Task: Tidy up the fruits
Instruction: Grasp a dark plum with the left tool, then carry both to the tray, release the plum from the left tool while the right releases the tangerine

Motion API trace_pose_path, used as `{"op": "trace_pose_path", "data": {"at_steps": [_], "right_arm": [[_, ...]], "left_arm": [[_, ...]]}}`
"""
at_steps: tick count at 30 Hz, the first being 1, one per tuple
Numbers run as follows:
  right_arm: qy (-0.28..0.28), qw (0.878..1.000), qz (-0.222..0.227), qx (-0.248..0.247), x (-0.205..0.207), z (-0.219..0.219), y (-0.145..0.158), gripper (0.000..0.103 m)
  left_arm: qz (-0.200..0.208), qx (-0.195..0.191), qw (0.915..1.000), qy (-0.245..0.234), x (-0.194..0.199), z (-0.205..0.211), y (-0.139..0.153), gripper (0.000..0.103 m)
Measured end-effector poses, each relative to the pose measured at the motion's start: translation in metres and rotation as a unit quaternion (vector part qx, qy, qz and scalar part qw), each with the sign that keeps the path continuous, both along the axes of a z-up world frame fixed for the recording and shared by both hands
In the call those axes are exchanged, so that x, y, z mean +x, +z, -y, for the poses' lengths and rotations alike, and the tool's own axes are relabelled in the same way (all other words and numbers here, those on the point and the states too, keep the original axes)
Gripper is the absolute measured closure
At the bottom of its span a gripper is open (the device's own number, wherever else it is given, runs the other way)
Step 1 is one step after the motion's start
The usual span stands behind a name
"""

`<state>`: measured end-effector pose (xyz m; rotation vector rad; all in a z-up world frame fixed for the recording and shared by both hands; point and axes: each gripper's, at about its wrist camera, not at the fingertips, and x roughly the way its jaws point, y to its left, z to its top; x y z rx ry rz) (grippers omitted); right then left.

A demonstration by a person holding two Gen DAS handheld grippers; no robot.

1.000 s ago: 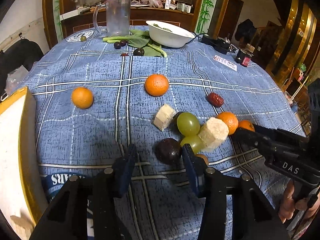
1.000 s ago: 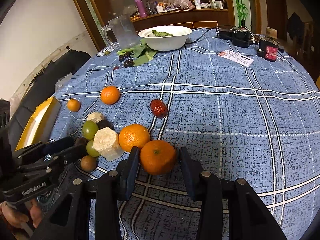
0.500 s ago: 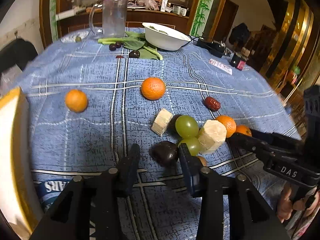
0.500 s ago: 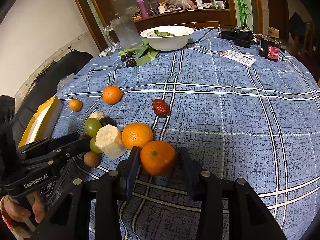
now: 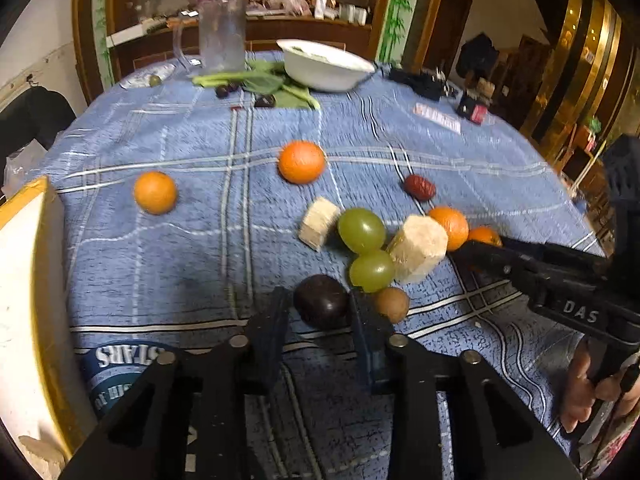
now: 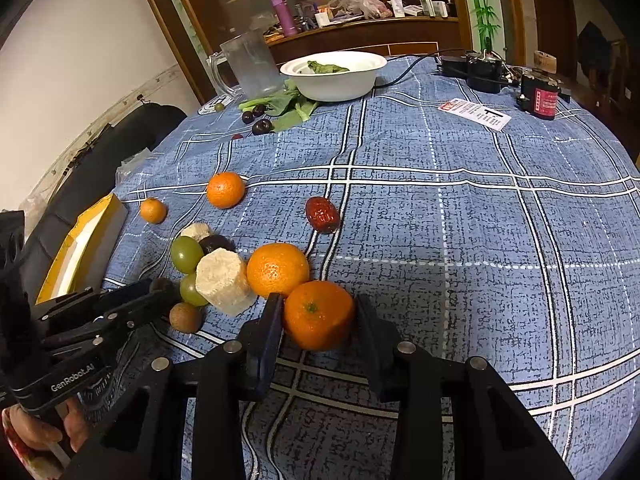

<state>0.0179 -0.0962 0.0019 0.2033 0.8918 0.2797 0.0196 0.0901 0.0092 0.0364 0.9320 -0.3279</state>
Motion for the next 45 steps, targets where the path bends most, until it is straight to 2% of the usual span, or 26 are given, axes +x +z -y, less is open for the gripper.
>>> {"op": "trace_pose_path", "data": {"at_steps": [3, 5, 12, 18, 27, 33, 38, 45], "right_arm": [[0.0, 1.0, 0.0, 0.002, 0.0, 0.001, 0.0, 0.064], [0.0, 1.0, 0.0, 0.001, 0.0, 0.001, 0.0, 0.065], [-0.002, 1.0, 0.006, -0.003, -0.001, 0.0, -0.001, 0.065], [-0.023, 1.0, 0.011, -0.017, -0.003, 0.002, 0.002, 0.065], [-0.04, 0.998, 0.04, -0.02, -0.033, 0.001, 0.038, 0.065], [-0.005, 0.998, 0.063, -0.021, -0.047, -0.036, 0.066, 0.065], [0.049, 0.995, 0.078, -0.024, -0.054, -0.089, 0.083, 0.064], [0.135, 0.986, 0.094, -0.012, -0.065, -0.164, 0.097, 0.064]], "left_arm": [[0.021, 0.038, 0.999, -0.005, -0.004, 0.012, -0.002, 0.071], [0.026, 0.05, 0.9984, -0.008, -0.006, 0.015, -0.001, 0.077], [0.046, 0.029, 0.9985, 0.004, -0.014, 0.008, 0.017, 0.079], [0.071, 0.008, 0.9974, 0.01, -0.032, 0.001, 0.044, 0.079], [0.092, -0.012, 0.9948, 0.041, -0.057, -0.036, 0.069, 0.078], [0.102, -0.015, 0.9912, 0.083, -0.074, -0.079, 0.078, 0.078], [0.103, -0.011, 0.9859, 0.131, -0.085, -0.123, 0.079, 0.078], [0.082, 0.006, 0.9696, 0.231, -0.099, -0.197, 0.071, 0.078]]}}
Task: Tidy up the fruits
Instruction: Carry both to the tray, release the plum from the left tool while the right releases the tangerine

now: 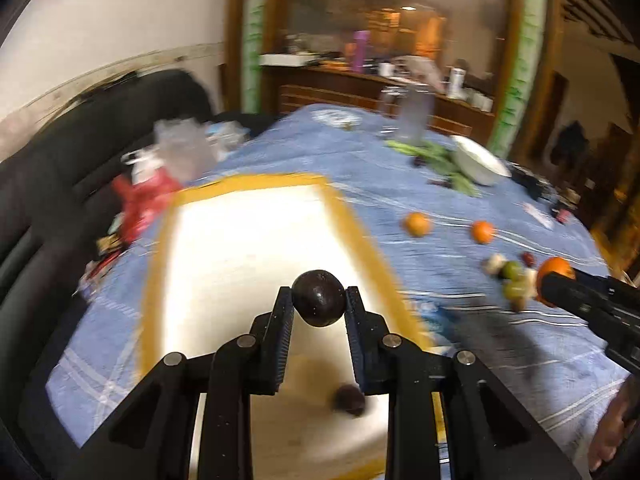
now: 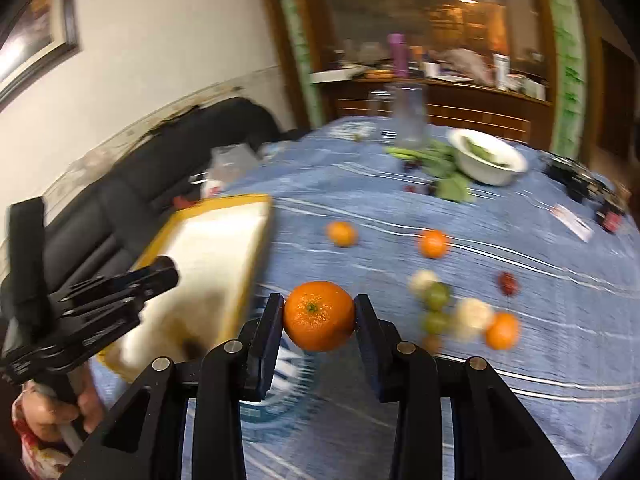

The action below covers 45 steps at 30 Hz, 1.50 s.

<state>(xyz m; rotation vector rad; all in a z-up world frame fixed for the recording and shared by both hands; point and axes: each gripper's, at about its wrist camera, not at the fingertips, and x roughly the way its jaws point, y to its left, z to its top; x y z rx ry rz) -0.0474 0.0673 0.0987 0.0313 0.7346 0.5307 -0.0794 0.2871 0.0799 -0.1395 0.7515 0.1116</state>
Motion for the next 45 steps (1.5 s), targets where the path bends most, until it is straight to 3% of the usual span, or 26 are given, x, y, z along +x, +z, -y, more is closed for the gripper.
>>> {"op": "trace_pose_path", "data": {"at_steps": [6, 14, 26, 27, 30, 42, 45], "right_arm": [[0.065, 0.998, -0.014, -0.014, 0.001, -0.068, -0.011, 0.064], [0.109, 0.992, -0.04, -0.044, 0.006, -0.131, -0.041, 0.064], [0.105, 0.989, -0.058, -0.08, 0.024, -0.158, -0.071, 0.063], [0.106, 0.99, -0.057, -0.08, 0.024, -0.158, -0.071, 0.063], [0.108, 0.989, -0.056, -0.081, 0.023, -0.158, -0.07, 0.063], [0.107, 0.991, -0.044, -0.06, 0.013, -0.147, -0.055, 0.063], [0.105, 0.993, -0.03, -0.054, 0.008, -0.143, -0.045, 0.062]], "left_arm": [[-0.038, -0.026, 0.997, 0.062, -0.003, -0.051, -0.024, 0.078], [-0.047, -0.029, 0.9967, 0.06, 0.0, -0.057, -0.037, 0.078], [-0.045, -0.031, 0.9967, 0.06, 0.003, -0.056, -0.037, 0.077], [-0.045, -0.031, 0.9967, 0.06, 0.002, -0.056, -0.037, 0.075], [-0.04, -0.035, 0.9966, 0.063, 0.001, -0.056, -0.034, 0.058], [-0.02, -0.039, 0.9965, 0.072, -0.01, -0.055, -0.018, 0.046], [-0.015, -0.044, 0.9959, 0.078, -0.013, -0.055, -0.014, 0.038]]}}
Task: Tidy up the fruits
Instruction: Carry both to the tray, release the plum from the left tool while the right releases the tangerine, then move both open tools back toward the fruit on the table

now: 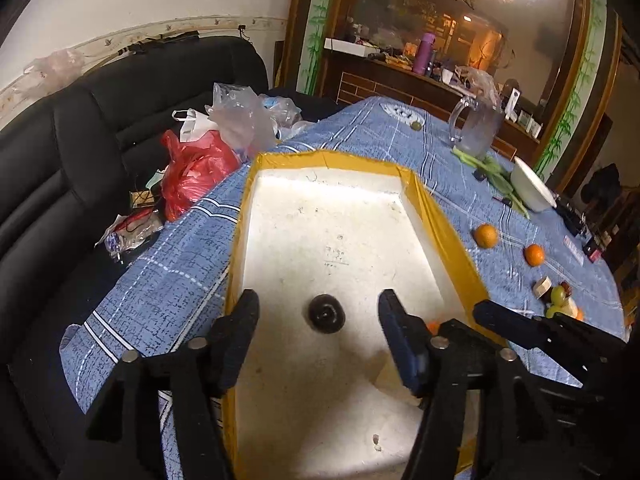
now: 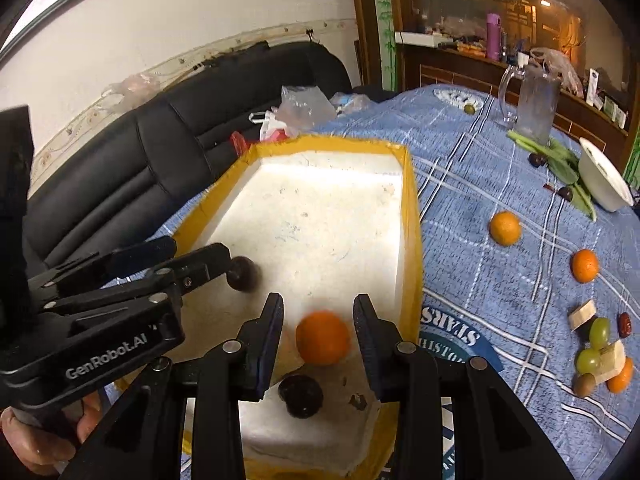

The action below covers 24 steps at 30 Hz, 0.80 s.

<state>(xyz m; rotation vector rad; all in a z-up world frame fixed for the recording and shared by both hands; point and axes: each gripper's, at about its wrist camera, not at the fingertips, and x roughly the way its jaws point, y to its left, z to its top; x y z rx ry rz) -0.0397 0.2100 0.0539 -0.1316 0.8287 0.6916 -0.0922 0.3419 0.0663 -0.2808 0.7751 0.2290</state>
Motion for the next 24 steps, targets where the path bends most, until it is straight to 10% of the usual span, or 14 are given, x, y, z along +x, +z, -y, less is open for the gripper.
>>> {"op": "trace_pose_path", "data": {"at_steps": [24], "right_arm": [[-0.15, 0.987, -0.011, 0.052, -0.003, 0.173, 0.008, 0.053]], "left_arm": [[0.011, 0.03, 0.9975, -0.064, -0.003, 0.066, 0.026, 0.028]]}}
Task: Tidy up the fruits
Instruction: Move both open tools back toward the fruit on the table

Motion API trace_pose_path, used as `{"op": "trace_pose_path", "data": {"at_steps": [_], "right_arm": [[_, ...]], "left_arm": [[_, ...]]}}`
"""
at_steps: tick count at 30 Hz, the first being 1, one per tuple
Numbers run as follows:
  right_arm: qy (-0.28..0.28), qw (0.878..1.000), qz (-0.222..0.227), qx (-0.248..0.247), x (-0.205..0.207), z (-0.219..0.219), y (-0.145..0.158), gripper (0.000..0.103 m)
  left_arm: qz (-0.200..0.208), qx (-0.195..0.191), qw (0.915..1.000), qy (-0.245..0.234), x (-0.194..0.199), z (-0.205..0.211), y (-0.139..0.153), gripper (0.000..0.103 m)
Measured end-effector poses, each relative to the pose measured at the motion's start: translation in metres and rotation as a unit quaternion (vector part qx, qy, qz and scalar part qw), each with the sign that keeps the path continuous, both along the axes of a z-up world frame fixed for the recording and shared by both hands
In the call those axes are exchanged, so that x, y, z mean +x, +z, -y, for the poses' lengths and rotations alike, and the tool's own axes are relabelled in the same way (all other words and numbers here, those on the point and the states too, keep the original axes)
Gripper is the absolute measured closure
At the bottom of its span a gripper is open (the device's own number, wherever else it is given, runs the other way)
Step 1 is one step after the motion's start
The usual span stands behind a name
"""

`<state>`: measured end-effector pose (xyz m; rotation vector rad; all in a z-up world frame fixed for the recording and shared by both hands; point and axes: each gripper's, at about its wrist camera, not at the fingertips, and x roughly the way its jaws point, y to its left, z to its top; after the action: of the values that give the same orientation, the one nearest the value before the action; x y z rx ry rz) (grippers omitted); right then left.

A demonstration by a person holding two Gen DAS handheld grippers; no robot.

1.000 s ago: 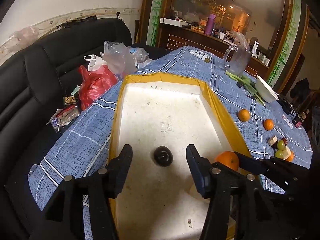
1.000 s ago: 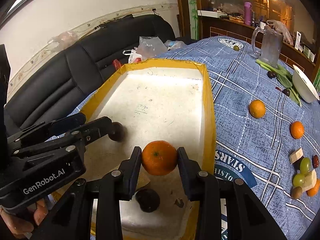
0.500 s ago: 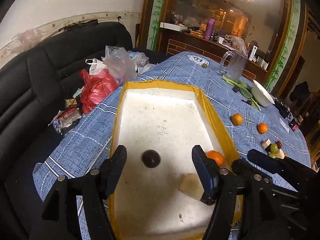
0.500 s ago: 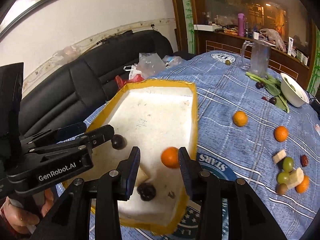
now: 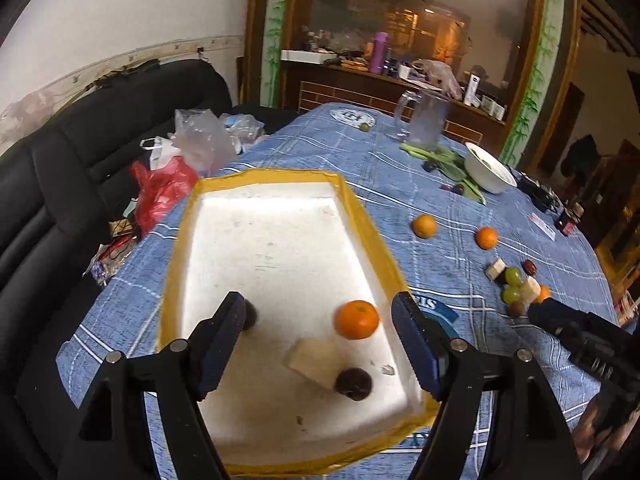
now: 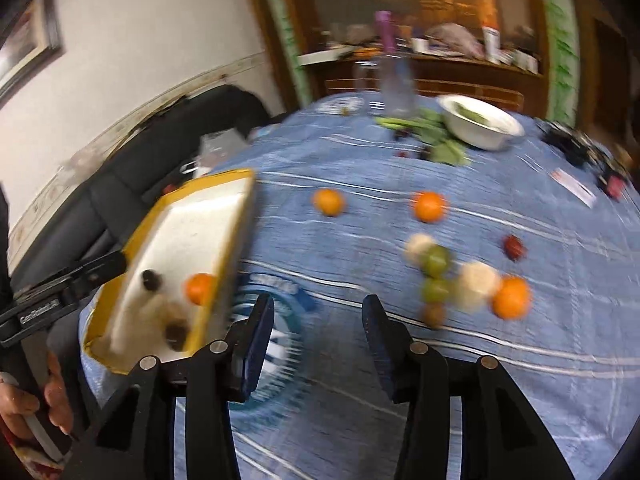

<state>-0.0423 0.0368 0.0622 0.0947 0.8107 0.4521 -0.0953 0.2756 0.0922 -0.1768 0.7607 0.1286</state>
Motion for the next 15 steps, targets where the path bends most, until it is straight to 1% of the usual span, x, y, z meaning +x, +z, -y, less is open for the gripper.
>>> {"op": "trace_pose_path", "data": {"at_steps": [4, 8, 12, 15], "right_arm": [[-0.053, 0.998, -0.012, 0.006, 0.003, 0.052, -0.006, 0.053], [-0.103, 0.994, -0.018, 0.011, 0.005, 0.098, -0.007, 0.054], [-0.126, 0.992, -0.021, 0.017, 0.005, 0.122, -0.009, 0.054], [-0.124, 0.992, -0.029, 0.02, 0.012, 0.124, -0.014, 0.054]], "left_arm": [[-0.004, 0.003, 1.0, -0.008, 0.002, 0.009, 0.0, 0.028], [-0.002, 0.002, 0.9999, -0.01, 0.002, 0.012, 0.002, 0.028], [-0.011, 0.001, 0.9998, -0.018, 0.006, 0.019, -0.002, 0.028], [-0.016, 0.001, 0.9995, -0.027, 0.008, 0.026, -0.003, 0.028]]}}
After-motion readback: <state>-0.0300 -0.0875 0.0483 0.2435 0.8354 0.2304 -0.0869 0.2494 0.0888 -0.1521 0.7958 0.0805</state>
